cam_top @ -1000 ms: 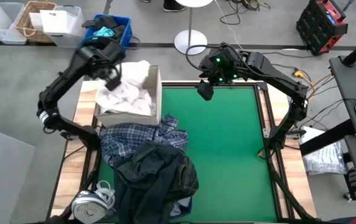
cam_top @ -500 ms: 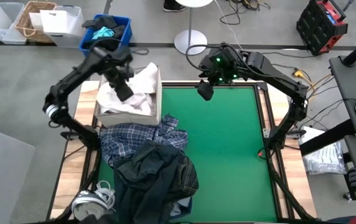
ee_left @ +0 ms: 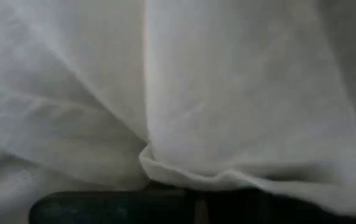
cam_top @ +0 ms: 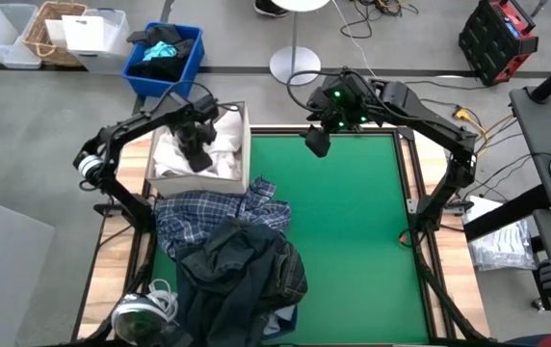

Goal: Sort clothes
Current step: Put the white shirt into the white laundry organizer, then put the blue shirt into the blue laundry organizer

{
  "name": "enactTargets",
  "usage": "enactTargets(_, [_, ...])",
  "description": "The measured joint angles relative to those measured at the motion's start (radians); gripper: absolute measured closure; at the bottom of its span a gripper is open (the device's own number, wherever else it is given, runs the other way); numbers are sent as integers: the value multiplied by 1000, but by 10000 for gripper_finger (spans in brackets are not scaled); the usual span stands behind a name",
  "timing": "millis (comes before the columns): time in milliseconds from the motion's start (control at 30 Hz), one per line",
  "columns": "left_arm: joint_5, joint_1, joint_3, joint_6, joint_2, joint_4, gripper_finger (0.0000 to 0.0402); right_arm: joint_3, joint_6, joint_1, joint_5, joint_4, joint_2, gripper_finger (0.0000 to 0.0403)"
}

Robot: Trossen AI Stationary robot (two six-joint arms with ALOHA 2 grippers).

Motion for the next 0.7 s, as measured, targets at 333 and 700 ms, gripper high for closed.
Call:
enactTargets(333, [19, 1, 93, -82, 1, -8, 365, 0, -4, 0, 0, 20, 0, 162])
enactTargets(700, [22, -13, 388, -86, 1, -208, 184, 0, -4, 0, 0, 20, 0, 140])
